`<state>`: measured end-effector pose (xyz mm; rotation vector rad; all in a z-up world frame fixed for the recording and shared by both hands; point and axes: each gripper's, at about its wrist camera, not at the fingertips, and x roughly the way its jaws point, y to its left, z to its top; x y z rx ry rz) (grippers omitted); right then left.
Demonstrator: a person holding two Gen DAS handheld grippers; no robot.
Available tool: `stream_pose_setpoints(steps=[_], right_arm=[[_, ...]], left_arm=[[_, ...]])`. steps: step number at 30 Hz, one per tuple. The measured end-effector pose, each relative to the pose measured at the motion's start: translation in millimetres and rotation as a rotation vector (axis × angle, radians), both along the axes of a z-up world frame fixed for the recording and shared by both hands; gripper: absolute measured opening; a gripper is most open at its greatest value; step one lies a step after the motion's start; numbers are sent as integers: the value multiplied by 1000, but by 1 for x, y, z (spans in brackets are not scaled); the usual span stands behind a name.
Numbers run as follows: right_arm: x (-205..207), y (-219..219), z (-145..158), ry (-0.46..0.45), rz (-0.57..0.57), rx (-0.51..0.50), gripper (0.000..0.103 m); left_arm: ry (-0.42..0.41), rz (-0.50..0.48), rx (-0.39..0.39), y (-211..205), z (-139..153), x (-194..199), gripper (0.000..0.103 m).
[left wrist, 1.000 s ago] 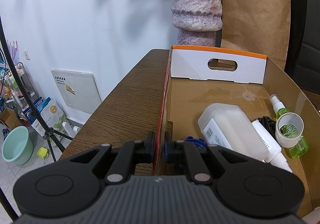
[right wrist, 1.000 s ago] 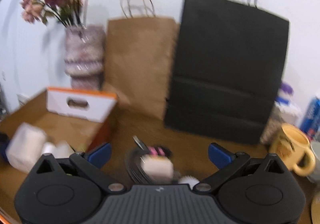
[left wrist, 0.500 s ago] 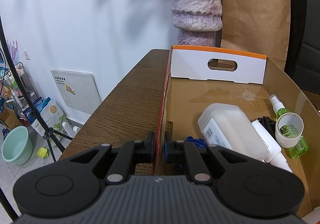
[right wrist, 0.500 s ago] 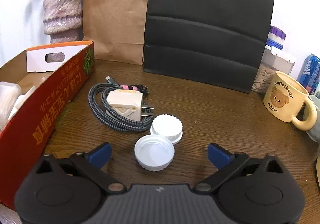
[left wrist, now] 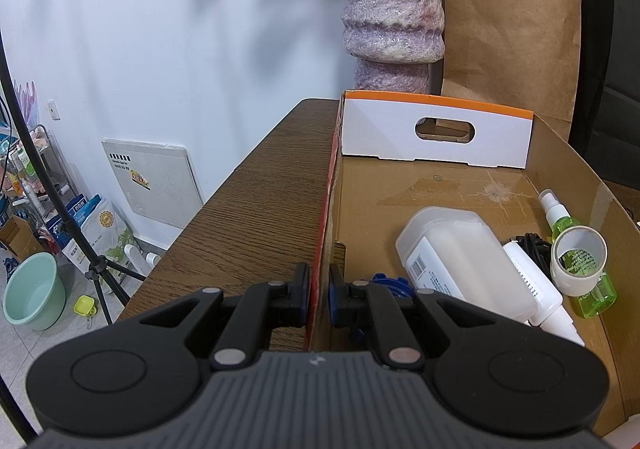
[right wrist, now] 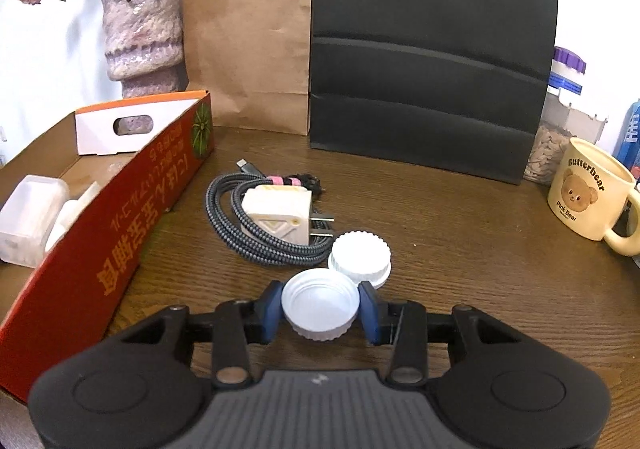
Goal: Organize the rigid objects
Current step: 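Carry the white screw cap into the tray and release it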
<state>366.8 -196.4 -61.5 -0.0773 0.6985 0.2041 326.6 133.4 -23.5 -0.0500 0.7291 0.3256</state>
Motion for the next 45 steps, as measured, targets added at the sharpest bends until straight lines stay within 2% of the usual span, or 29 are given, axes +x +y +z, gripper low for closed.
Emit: stream_pose_setpoints(steps=[13, 19, 26, 30, 34, 45], right_arm=[[-11, 10, 38, -122, 41, 5, 39], [-12, 37, 63, -191, 115, 36, 39], [-6, 89, 81, -250, 223, 52, 39], [-3, 119, 89, -263, 285, 76, 39], [2, 144, 92, -254, 294, 87, 39], [12, 179, 73, -173, 368, 82, 39]], left_arm=[[0, 0, -1, 0, 0, 0, 10], [0, 0, 0, 0, 0, 0, 10], [0, 0, 0, 0, 0, 0, 10], [0, 0, -1, 0, 0, 0, 10], [0, 0, 0, 0, 0, 0, 10], [0, 0, 0, 0, 0, -1, 10]])
